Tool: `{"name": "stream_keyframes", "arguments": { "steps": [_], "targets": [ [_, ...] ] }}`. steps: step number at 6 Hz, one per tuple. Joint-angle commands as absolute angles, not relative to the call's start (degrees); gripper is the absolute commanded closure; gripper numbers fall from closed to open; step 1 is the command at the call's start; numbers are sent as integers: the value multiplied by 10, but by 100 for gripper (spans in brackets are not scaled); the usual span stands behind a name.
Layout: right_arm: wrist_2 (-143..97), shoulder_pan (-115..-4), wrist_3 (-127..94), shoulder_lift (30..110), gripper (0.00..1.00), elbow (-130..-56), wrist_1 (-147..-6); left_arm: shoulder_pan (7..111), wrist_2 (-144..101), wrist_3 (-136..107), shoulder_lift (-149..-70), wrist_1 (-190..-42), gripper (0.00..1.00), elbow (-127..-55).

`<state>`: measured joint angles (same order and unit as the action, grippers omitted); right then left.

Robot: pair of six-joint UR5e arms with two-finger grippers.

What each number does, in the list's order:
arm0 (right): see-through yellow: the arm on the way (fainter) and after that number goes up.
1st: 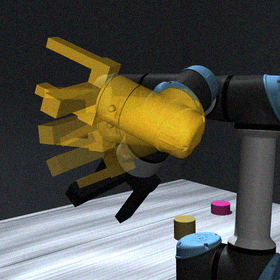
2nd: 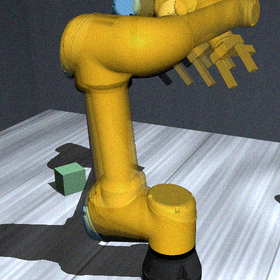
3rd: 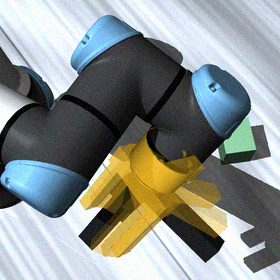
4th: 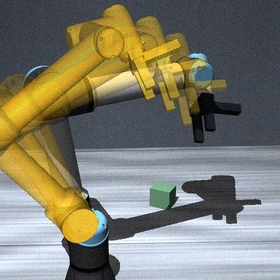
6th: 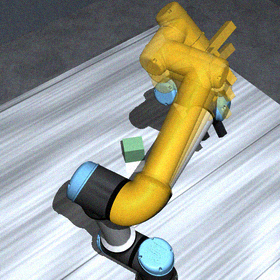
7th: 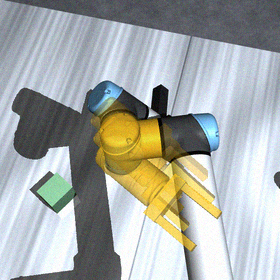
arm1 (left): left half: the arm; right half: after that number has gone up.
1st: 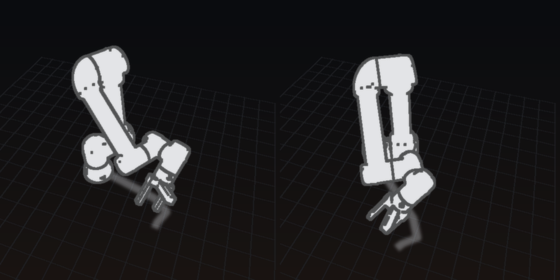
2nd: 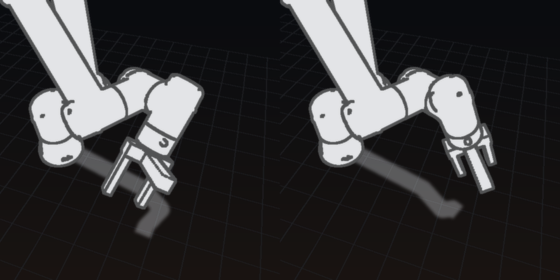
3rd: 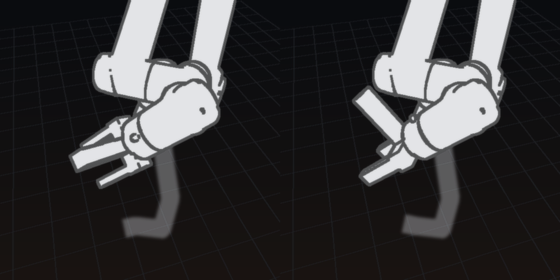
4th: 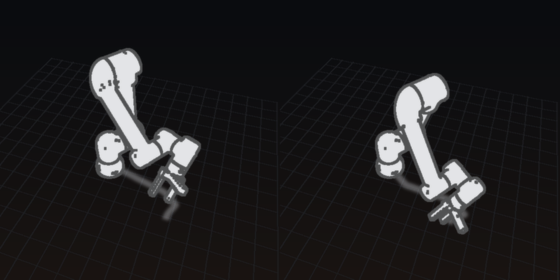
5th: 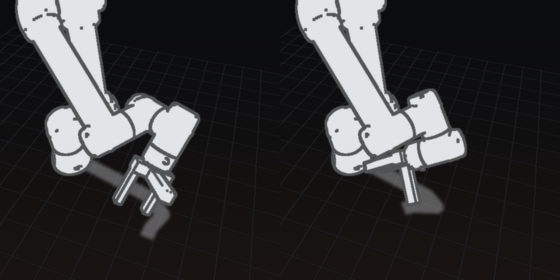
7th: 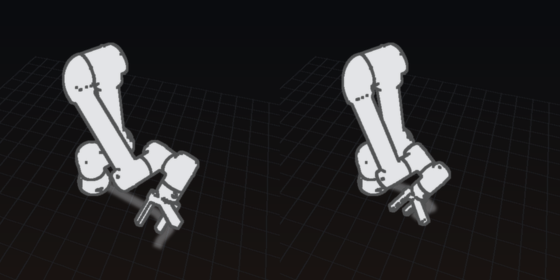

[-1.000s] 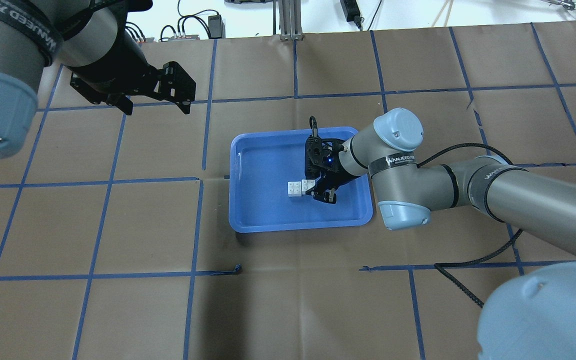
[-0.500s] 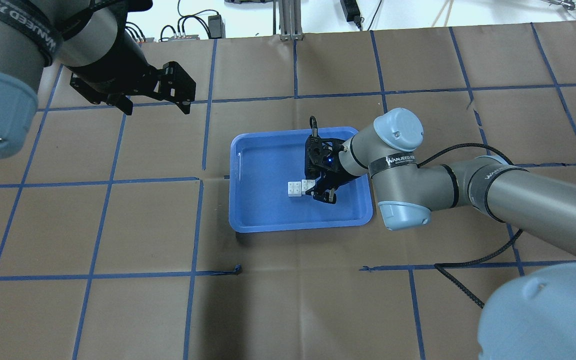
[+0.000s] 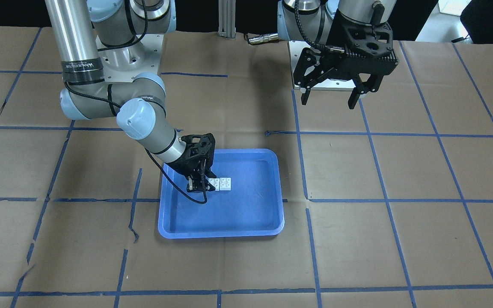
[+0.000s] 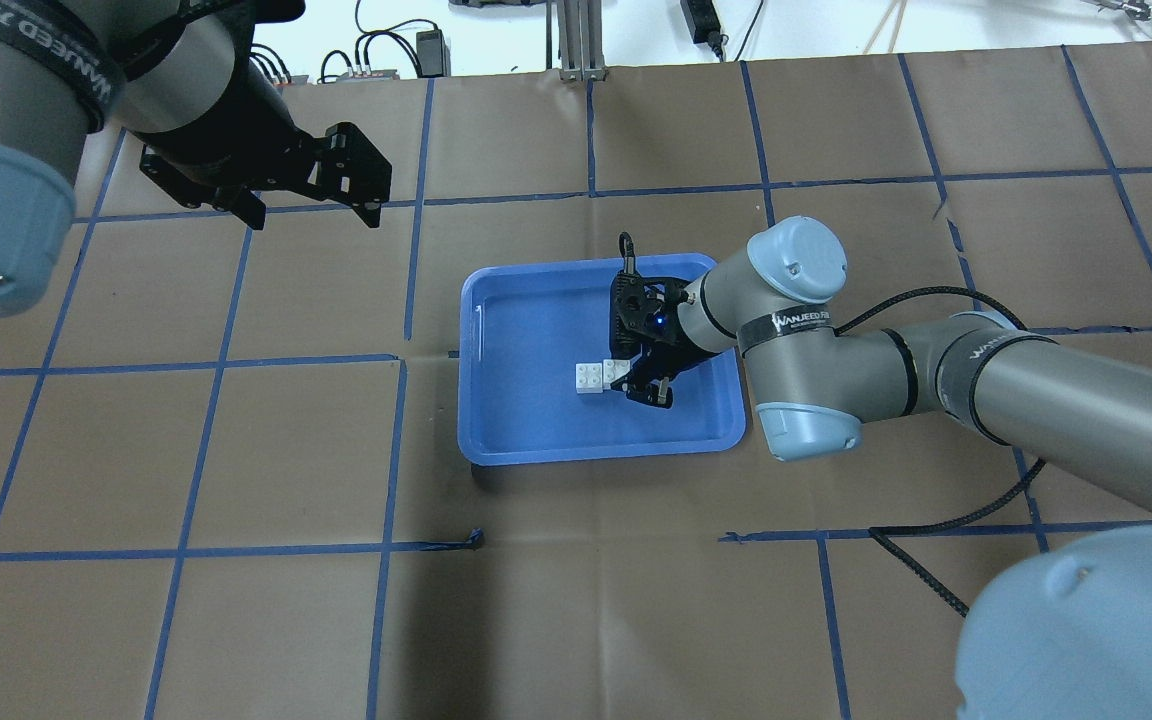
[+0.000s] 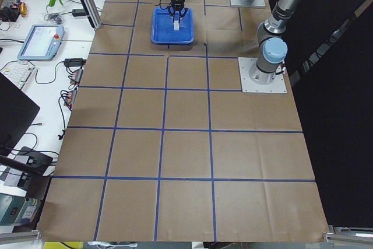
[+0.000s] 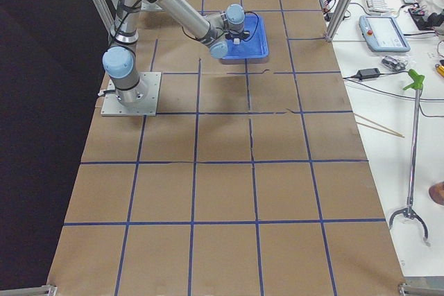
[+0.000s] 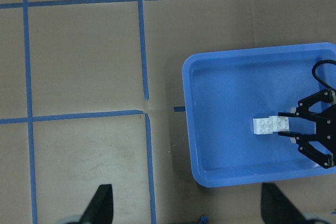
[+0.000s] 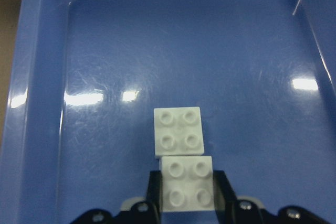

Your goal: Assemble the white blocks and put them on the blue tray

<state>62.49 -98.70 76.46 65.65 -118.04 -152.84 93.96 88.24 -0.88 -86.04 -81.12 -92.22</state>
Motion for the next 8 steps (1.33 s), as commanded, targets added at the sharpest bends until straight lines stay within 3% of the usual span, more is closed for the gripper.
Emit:
{"name": "stream_keyframes", "arguments": {
  "steps": [1,5,6,7,8],
  "targets": [
    [625,-987,765,657,55,-1180,-1528,940,882,-9,-860,-811,1,-922],
    [625,-987,766,657,43,-1175,-1530,940,883,-9,-860,-812,1,-922],
    [623,-984,766,657,13,-1172,-1529,940,882,-9,-860,-811,1,-922],
    [629,-980,757,674,0,-1159,-1521,940,882,-9,-860,-811,1,-922],
    [634,-979,738,698,0,-1132,-1451,939,882,-9,-860,-811,1,-922]
  ]
}}
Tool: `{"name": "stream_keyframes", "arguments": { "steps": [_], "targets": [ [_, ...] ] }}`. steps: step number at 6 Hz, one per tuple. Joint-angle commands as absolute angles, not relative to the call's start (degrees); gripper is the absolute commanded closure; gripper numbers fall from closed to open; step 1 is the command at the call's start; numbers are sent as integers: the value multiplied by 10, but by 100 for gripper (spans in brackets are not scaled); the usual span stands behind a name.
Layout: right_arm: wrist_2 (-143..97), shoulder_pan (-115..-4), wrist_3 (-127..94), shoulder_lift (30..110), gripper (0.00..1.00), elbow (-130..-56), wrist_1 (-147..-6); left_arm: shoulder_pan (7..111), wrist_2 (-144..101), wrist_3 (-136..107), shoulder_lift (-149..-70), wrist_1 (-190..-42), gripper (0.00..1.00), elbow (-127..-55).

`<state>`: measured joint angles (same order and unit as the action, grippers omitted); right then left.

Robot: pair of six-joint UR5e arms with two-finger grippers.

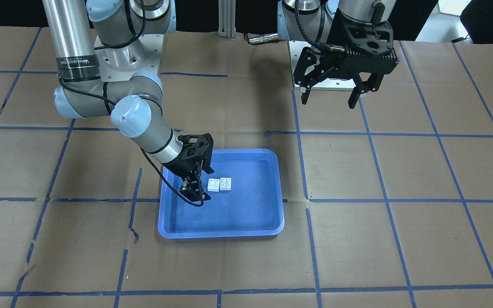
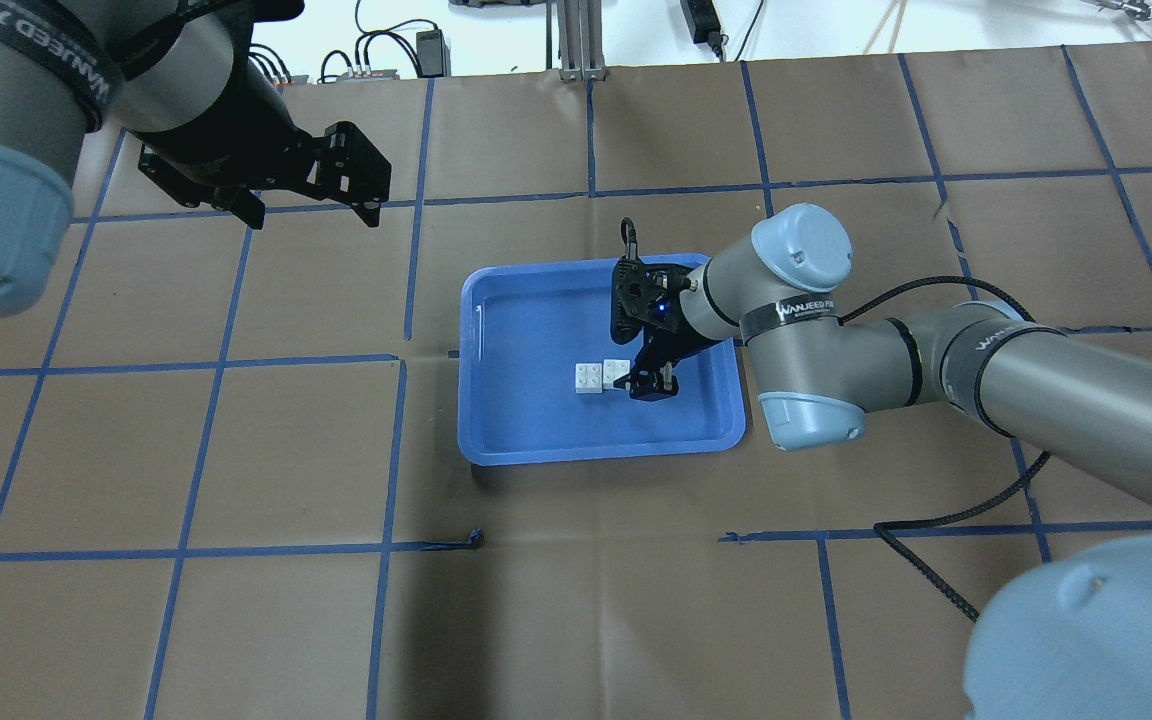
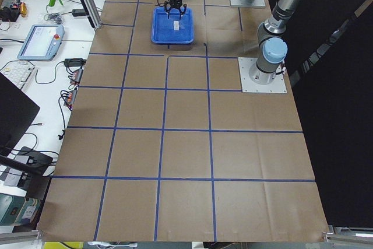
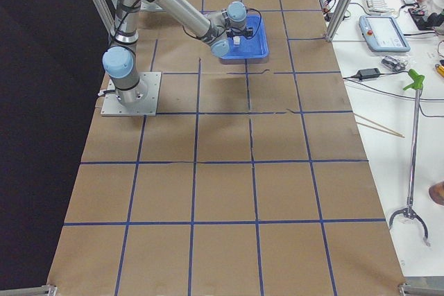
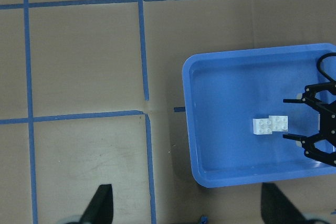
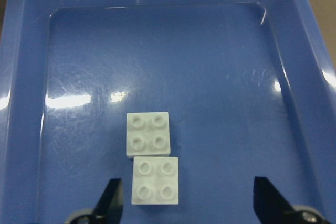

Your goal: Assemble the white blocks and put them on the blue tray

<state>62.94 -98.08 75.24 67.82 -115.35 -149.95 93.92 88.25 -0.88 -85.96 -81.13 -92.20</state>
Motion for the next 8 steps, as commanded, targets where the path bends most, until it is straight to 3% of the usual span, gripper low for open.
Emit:
{"name": "stream_keyframes", "arguments": {
  "steps": [1,5,8],
  "targets": [
    [644,-976,736,718,0,-1093,-1363,939,882,-9,-860,-811,1,-921],
    [786,-956,538,764,0,-942,-1122,939,884,-9,-860,-813,1,-921],
    [884,-905,291,854,0,-894,-965,939,884,-9,-860,-813,1,-921]
  ]
}}
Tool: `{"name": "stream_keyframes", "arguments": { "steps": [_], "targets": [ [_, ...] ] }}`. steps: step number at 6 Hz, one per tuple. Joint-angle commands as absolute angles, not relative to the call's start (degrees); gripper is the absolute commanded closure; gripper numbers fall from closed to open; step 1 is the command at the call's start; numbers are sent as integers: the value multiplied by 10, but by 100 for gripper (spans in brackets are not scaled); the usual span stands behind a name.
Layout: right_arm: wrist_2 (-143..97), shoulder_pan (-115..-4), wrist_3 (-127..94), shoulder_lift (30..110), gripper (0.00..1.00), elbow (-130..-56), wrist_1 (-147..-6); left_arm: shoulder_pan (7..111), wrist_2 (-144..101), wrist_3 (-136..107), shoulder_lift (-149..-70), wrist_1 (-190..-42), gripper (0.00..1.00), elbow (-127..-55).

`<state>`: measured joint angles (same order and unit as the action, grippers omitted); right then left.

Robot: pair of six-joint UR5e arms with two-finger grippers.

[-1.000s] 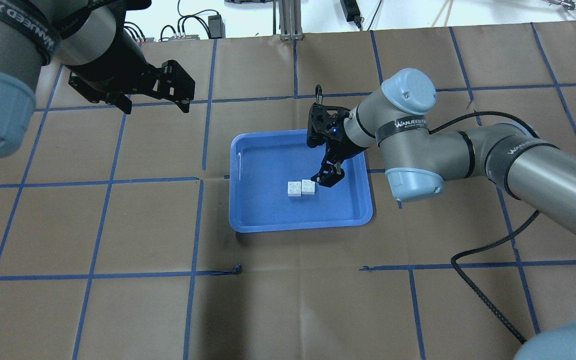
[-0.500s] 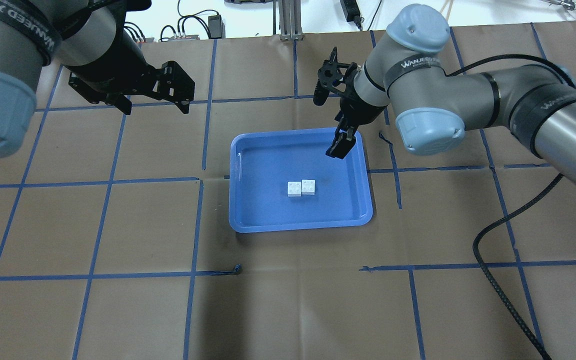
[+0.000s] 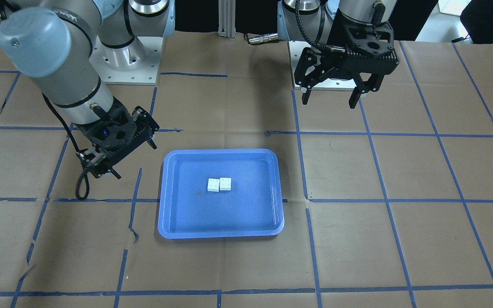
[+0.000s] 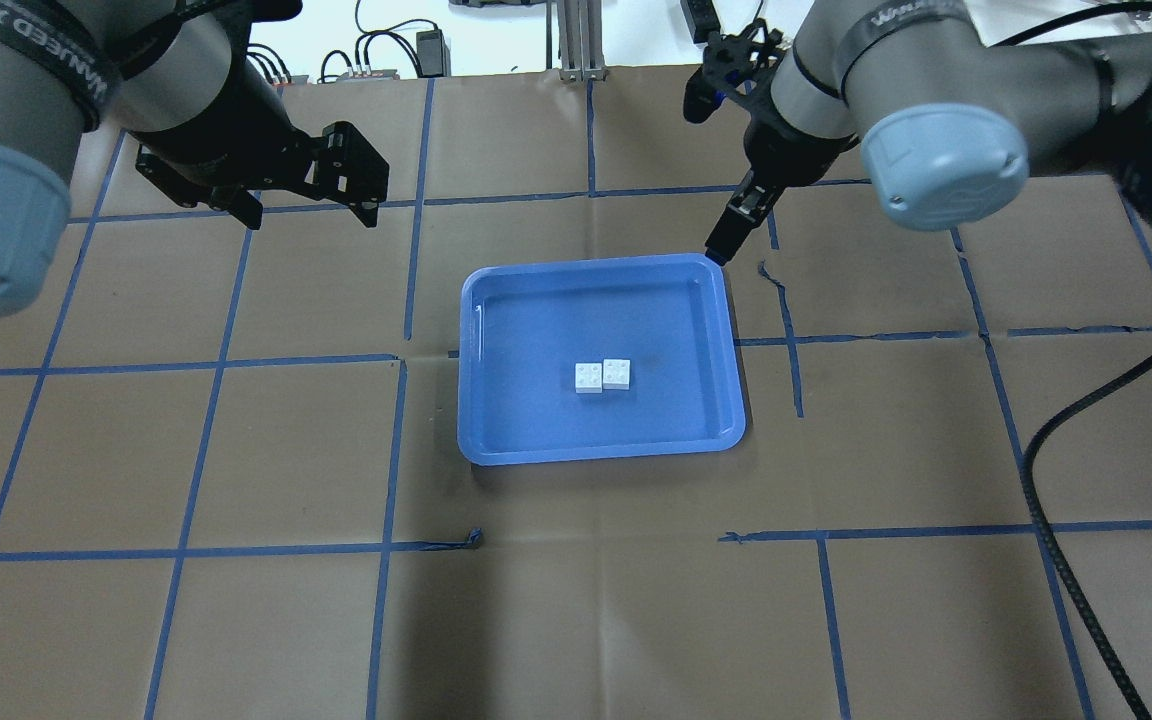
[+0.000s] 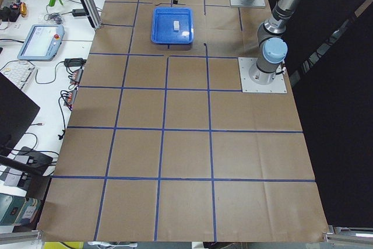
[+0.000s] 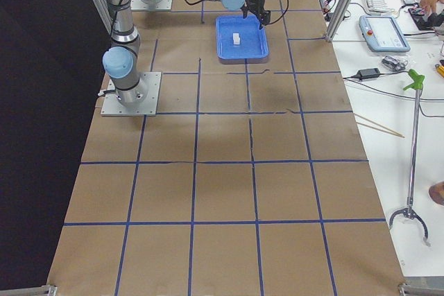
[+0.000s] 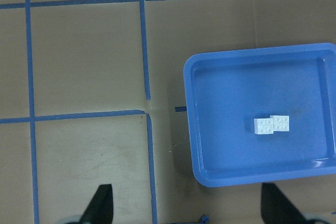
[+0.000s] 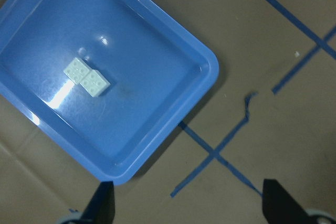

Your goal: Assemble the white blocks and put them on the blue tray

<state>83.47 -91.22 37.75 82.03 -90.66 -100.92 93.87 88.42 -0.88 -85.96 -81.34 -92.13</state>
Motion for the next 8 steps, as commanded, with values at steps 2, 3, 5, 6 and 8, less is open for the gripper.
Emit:
{"name": "stream_keyframes", "arguments": {
  "steps": [2,3,5,6,8],
  "targets": [
    [901,-900,78,883,0,-833,-847,939,884,-9,-860,-815,1,-921],
    [895,-904,-13,882,0,-794,-779,939,884,-9,-860,-814,1,-921],
    [892,-902,-77,877,0,-808,-778,939,884,-8,-860,-814,1,-920],
    [893,-900,-77,877,0,-815,-780,939,884,-9,-860,-816,1,-920],
    [892,-899,-75,876,0,-828,-784,939,883,-8,-860,-814,1,-919]
  ]
}}
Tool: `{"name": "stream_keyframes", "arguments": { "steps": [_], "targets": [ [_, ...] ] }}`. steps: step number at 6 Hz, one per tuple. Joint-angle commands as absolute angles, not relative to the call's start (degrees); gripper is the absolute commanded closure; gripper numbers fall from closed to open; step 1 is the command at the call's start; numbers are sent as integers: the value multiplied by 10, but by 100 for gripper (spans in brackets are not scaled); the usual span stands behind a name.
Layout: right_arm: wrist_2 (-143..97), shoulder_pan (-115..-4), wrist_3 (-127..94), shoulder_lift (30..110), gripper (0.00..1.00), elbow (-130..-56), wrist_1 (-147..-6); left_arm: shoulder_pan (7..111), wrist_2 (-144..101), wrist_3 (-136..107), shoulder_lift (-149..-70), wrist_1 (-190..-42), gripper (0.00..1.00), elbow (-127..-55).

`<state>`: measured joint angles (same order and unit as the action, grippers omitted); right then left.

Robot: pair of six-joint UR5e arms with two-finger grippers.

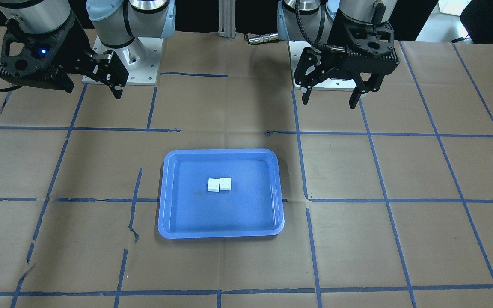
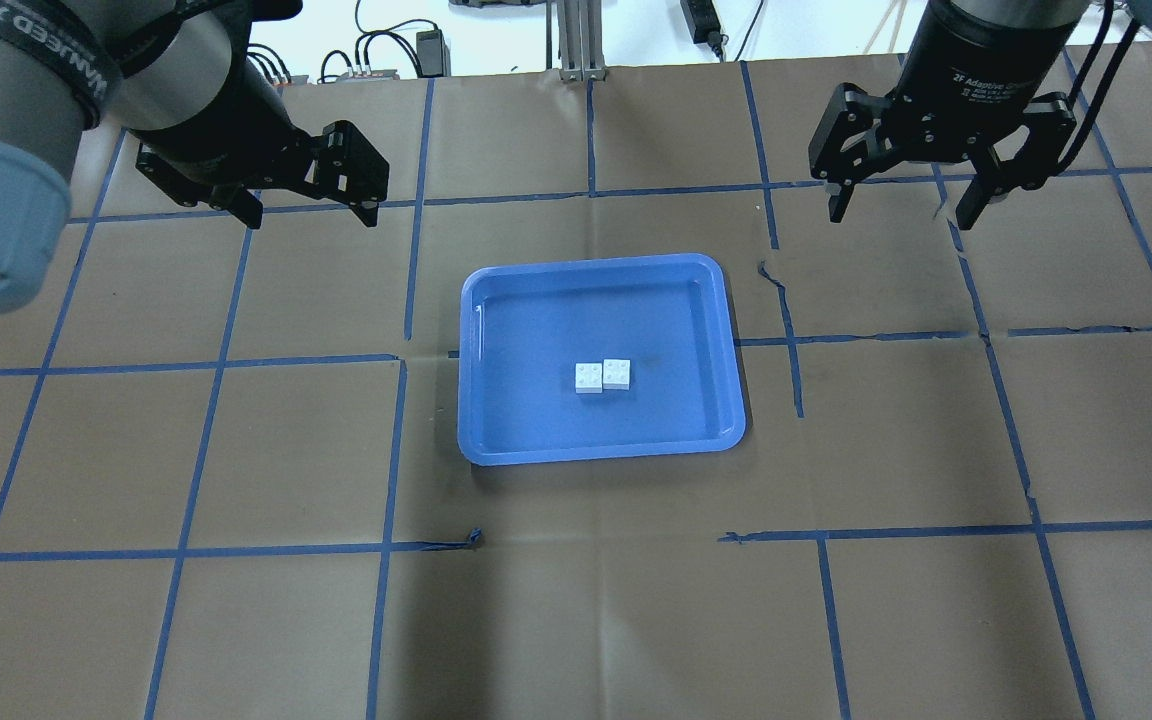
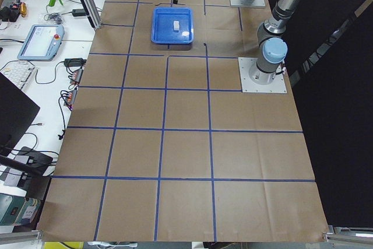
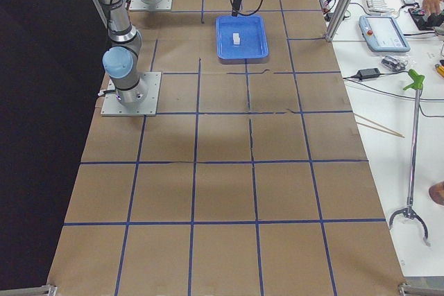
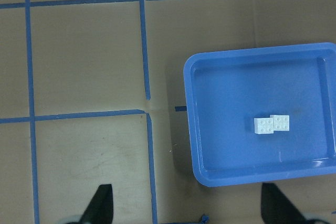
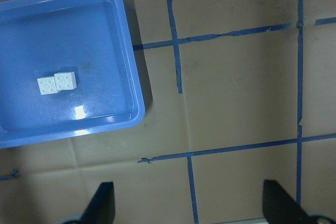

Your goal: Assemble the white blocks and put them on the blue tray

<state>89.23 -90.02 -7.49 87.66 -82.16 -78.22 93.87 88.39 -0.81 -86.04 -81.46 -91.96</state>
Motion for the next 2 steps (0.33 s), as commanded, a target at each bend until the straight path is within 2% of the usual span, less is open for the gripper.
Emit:
{"name": "stream_keyframes", "arguments": {
  "steps": [1,2],
  "targets": [
    [892,-897,-74,876,0,-829,-785,939,884,-9,-860,-815,1,-919],
    [892,-897,-72,876,0,-828,-785,939,884,-8,-860,-816,1,-919]
  ]
}}
